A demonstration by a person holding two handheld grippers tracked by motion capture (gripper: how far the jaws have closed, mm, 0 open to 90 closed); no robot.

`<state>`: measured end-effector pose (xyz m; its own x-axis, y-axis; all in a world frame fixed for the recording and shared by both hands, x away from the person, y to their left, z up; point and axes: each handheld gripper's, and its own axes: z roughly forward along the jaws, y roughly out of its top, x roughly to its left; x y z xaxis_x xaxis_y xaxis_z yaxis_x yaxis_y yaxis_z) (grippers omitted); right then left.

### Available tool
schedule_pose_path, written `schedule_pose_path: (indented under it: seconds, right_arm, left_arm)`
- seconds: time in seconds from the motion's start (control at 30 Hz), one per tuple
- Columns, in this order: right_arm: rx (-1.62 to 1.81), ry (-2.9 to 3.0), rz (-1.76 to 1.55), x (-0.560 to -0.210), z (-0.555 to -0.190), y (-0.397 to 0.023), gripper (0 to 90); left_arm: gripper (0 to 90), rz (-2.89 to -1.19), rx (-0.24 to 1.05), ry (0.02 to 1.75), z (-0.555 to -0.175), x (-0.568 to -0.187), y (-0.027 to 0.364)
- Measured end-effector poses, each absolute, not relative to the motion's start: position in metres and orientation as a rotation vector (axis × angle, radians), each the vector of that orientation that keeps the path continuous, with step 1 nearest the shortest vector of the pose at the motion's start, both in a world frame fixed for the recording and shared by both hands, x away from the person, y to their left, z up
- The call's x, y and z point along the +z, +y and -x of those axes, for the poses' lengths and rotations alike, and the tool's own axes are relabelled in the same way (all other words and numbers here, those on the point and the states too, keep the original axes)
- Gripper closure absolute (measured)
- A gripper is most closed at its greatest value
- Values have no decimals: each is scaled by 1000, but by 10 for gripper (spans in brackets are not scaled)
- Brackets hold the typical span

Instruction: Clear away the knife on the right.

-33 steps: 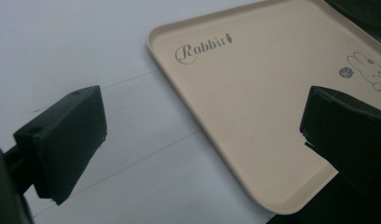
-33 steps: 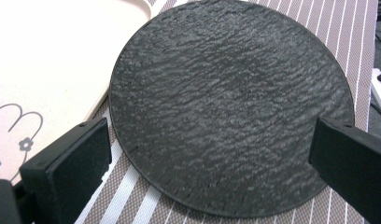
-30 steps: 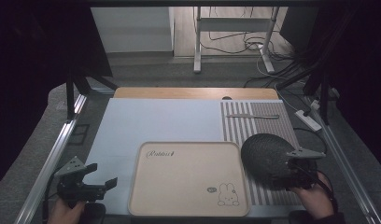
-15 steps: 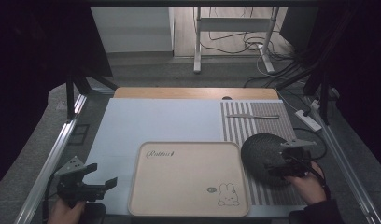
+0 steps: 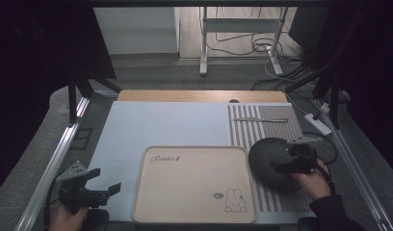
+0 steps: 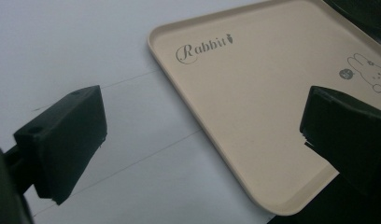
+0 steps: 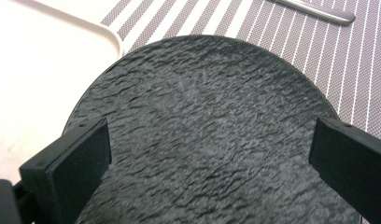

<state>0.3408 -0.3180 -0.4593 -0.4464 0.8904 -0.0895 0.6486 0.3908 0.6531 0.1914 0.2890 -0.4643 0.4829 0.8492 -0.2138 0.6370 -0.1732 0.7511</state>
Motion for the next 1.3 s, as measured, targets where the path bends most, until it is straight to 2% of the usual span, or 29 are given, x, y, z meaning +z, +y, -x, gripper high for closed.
schedule_pose_path:
  seconds: [0.23,1.3]
  right_arm:
    - [846,2218,-1322,-460,-355,-322,0]
    - [758,2217,-1325,-471,-428,-320,0]
  left_arm:
    - [17,-1898,322,1237,-191,-464,289]
    - [19,-1900,317,1240,-192,-465,289]
